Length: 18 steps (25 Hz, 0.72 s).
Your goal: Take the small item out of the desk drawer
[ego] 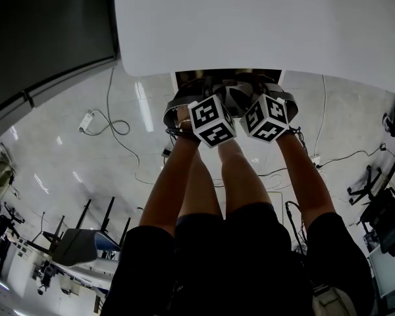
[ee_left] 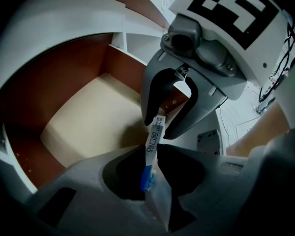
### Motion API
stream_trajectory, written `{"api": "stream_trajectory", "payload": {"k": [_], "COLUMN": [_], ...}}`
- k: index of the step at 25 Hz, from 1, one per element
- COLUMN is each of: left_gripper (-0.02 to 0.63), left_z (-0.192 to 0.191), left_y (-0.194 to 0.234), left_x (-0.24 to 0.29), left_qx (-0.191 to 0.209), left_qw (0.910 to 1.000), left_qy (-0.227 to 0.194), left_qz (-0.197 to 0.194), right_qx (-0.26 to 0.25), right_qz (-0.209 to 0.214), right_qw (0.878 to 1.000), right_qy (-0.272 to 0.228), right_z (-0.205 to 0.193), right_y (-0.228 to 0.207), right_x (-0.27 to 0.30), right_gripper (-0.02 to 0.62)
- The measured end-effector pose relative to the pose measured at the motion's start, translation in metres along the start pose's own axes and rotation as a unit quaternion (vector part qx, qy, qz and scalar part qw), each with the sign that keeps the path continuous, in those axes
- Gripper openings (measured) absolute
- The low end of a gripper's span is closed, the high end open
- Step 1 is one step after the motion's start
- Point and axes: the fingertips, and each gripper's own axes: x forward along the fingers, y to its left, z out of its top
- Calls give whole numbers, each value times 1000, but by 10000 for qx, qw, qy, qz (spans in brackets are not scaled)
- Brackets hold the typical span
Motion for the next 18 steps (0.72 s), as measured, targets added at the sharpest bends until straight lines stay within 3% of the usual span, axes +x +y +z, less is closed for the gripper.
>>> {"api": "stream_trajectory", "payload": {"k": [9,18], "left_gripper": [69,67], "left_z": [0,-2], "left_y": [-7,-6], "left_x": [-2,0], "left_qx": [39,-50], "left_qw": [9998,9998], "left_qy": [35,-71], "left_qz": [-197,-203], "right_qx": [-252,-597], "right_qz": [249,391], "right_qw": [9992,9968], "right_qy": [191,365], "right_z": [0,-5], "right_y": [3,10], "right_x": [14,24], "right_gripper": [160,129]}}
